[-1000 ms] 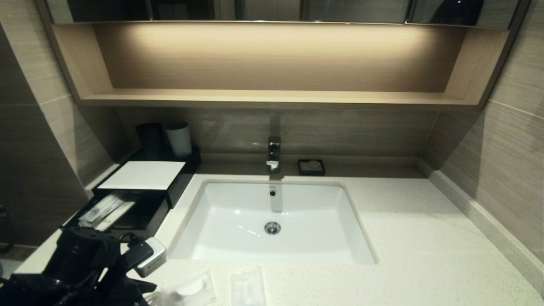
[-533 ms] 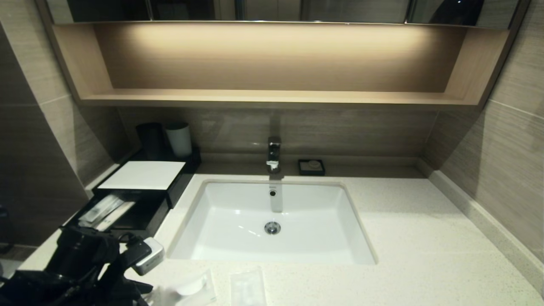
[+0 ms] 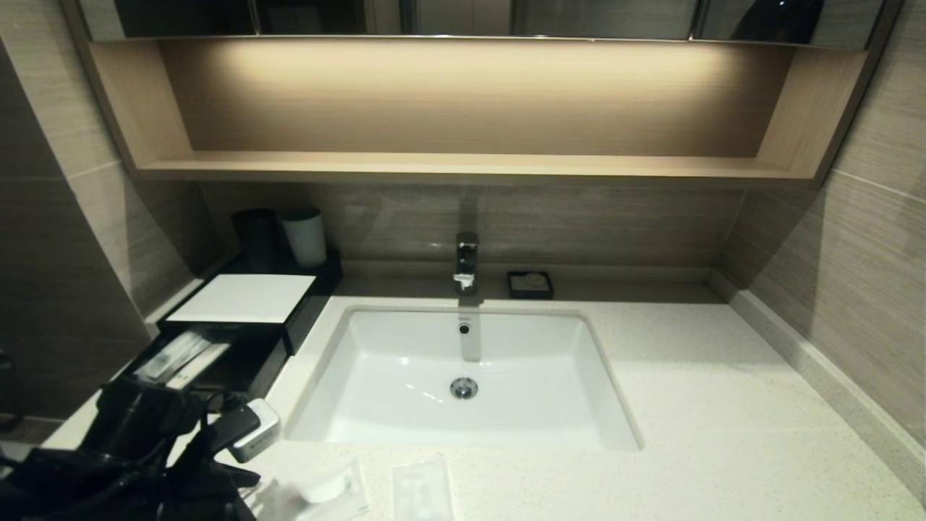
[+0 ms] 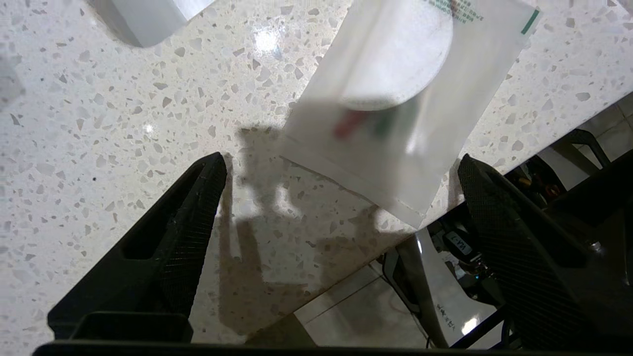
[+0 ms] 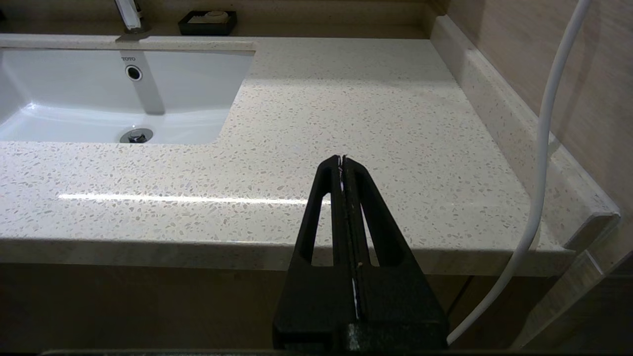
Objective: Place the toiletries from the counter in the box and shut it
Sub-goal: Pick up the bathroom toiletry
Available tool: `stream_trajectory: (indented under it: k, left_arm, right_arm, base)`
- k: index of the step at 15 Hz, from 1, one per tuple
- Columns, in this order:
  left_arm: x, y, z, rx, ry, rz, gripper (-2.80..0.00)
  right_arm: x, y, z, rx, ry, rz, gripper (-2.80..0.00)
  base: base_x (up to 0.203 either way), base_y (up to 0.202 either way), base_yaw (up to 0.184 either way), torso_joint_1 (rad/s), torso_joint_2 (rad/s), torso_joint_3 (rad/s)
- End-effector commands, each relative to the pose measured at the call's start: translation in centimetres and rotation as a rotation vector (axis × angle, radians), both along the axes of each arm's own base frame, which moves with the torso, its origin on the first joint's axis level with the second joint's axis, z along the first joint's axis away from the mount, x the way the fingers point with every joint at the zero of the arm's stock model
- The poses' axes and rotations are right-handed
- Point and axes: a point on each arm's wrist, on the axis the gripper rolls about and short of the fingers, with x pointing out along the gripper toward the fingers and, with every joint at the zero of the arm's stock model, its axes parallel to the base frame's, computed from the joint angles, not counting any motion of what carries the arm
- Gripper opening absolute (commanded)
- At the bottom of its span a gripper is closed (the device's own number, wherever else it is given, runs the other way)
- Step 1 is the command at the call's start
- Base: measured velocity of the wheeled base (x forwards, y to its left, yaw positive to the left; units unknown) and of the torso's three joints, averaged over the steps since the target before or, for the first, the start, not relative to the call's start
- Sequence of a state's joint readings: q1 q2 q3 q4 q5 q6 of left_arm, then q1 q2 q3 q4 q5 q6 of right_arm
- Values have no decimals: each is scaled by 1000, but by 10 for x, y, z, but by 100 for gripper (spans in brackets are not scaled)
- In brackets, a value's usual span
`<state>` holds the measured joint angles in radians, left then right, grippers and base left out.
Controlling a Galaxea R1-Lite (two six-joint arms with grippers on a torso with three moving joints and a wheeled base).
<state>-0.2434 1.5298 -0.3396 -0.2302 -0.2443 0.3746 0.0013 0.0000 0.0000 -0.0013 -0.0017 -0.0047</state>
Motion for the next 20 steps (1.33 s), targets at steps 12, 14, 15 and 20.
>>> stream_trajectory:
  k: [12, 14, 15, 20]
  left_arm:
    - [9, -2, 5, 3, -49, -39, 0]
    - [9, -1, 3, 5, -38, -32, 0]
    - [11, -1, 2, 8, -31, -28, 0]
    - [12, 0, -2, 15, -15, -27, 0]
  right_arm:
    - [0, 0, 0, -1, 1, 0, -280]
    - [0, 0, 0, -1, 1, 0, -280]
    - [0, 0, 0, 0, 1, 0, -280]
    - [0, 0, 0, 0, 1, 0, -280]
  base:
    - [0, 0, 0, 0, 0, 0]
    - [0, 0, 0, 0, 0, 0]
    - [0, 0, 0, 0, 0, 0]
    - [0, 0, 0, 0, 0, 0]
